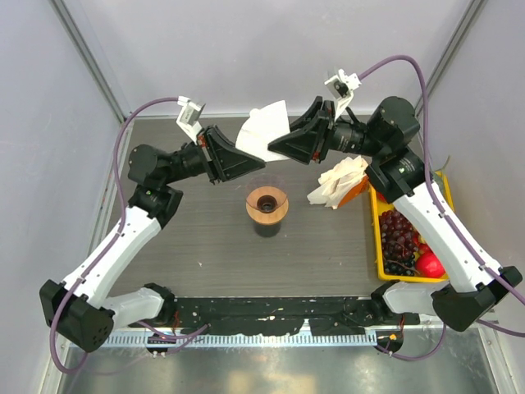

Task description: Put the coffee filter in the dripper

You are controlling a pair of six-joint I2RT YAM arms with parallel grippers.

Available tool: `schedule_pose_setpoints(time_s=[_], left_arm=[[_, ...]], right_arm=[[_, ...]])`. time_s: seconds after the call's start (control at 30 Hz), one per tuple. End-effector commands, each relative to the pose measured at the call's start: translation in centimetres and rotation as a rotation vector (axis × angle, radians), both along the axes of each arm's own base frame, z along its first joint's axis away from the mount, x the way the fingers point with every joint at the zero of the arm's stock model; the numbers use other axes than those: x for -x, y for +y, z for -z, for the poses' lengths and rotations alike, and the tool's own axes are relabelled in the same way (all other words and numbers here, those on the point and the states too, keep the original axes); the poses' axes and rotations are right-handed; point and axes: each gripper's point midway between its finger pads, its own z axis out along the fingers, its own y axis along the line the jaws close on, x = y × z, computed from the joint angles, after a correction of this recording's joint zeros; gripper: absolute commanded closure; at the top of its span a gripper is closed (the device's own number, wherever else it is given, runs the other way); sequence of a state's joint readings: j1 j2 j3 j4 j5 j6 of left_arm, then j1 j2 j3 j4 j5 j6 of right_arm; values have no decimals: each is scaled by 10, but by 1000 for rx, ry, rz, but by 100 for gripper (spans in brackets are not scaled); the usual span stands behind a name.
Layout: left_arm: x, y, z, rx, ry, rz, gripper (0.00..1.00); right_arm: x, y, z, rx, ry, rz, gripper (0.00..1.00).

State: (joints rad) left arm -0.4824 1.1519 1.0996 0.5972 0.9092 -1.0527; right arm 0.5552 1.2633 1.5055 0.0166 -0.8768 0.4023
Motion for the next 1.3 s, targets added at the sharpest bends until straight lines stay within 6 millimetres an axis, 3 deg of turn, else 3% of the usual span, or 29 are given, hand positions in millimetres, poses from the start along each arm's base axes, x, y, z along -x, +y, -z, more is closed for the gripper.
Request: schedule_pose_setpoints(time_s=[0.0, 0.03, 0.07, 0.17, 0.2, 0.23, 0.27, 0.37, 0.47, 0.6, 0.77, 1.03, 1.27], left_arm=[[16, 10, -12, 20, -130, -10, 100], [17, 11, -13, 20, -140, -13, 100], [16, 11, -14, 19, -146, -22, 100], [15, 10, -12, -5, -157, -22, 100], [16, 10, -11, -19, -161, -16, 82], [17, 10, -8, -44, -182, -8, 34], [19, 13, -6, -72, -199, -2, 16], [5, 38, 10, -152, -217, -105, 5], [-13, 72, 22, -255, -291, -266, 4], [2, 83, 14, -339, -528, -292, 14], [14, 78, -5, -317, -609, -252, 34], [24, 52, -16, -279, -600, -205, 34], [16, 50, -20, -276, -578, -243, 30]], right_arm=[[2, -14, -19, -14, -63, 11, 74], [3, -14, -19, -11, -78, 3, 89], [3, -14, -12, 9, -65, -1, 94], [7, -13, -10, 17, -70, -22, 95], [7, -13, -9, 23, -77, -24, 95], [10, -14, -9, 26, -89, -32, 95], [11, -15, -8, 33, -96, -37, 95], [16, -20, -6, 61, -129, -43, 95], [21, -26, 6, 117, -181, -31, 95], [23, -28, 16, 151, -204, -38, 95], [24, -26, 19, 159, -251, -49, 95], [28, -22, 21, 166, -297, -61, 95], [37, -23, 22, 164, -321, -70, 95]])
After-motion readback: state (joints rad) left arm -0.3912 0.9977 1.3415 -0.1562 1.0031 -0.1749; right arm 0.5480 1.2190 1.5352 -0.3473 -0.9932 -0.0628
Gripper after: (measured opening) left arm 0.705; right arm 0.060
